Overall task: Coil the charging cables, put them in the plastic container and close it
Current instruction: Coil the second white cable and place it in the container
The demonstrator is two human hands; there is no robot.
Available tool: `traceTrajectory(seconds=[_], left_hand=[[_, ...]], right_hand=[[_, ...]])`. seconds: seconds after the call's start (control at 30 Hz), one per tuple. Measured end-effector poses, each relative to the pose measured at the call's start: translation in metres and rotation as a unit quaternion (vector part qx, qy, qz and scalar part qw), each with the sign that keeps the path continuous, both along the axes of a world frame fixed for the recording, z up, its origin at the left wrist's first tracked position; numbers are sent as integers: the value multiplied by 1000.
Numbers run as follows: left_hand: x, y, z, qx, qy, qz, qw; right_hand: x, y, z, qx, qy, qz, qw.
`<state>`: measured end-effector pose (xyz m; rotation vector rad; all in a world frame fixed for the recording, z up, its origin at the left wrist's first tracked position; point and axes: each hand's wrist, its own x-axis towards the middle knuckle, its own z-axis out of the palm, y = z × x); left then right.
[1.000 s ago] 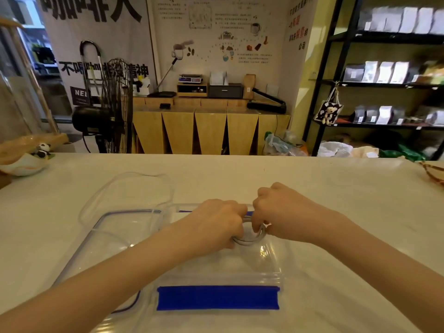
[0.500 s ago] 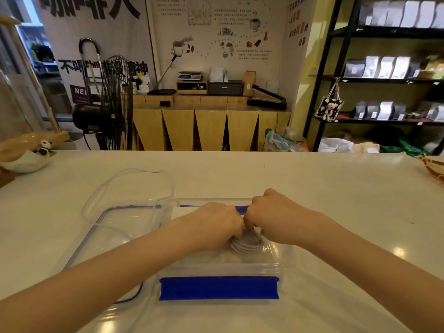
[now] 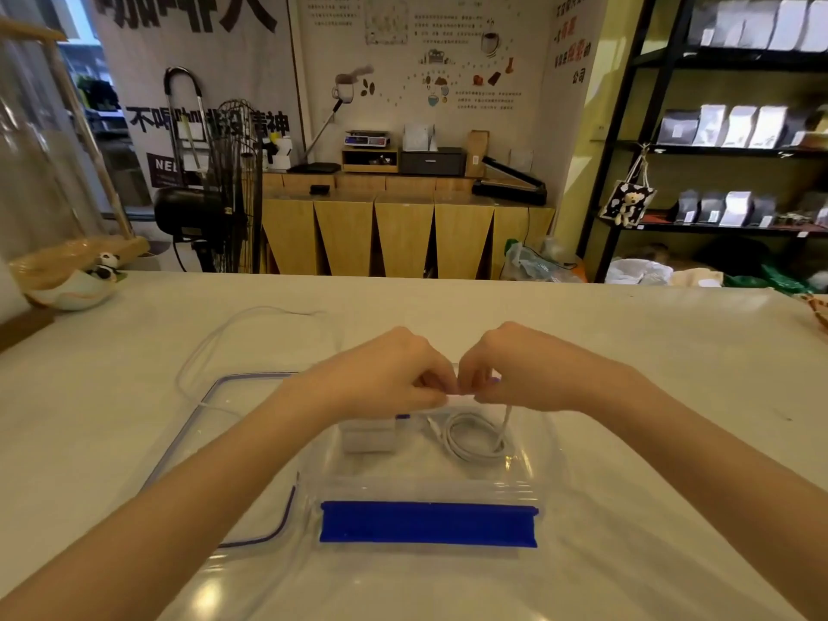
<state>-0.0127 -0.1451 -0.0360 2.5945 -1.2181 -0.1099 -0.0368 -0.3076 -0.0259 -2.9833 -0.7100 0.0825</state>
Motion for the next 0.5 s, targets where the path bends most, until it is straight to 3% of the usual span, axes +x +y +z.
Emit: traceTrajectory(seconds=[0.2,0.33,0.5], left_hand=[[-2,69,2,-140,-5,162,977],[-5,114,-20,-125,-22,272,954],[-18,141,-43,-102,24,359,928]], right_hand=[[24,44,8,117,-2,71,990],[45,87,3,161,21,121,979],[66,138,-8,150,45,174,972]])
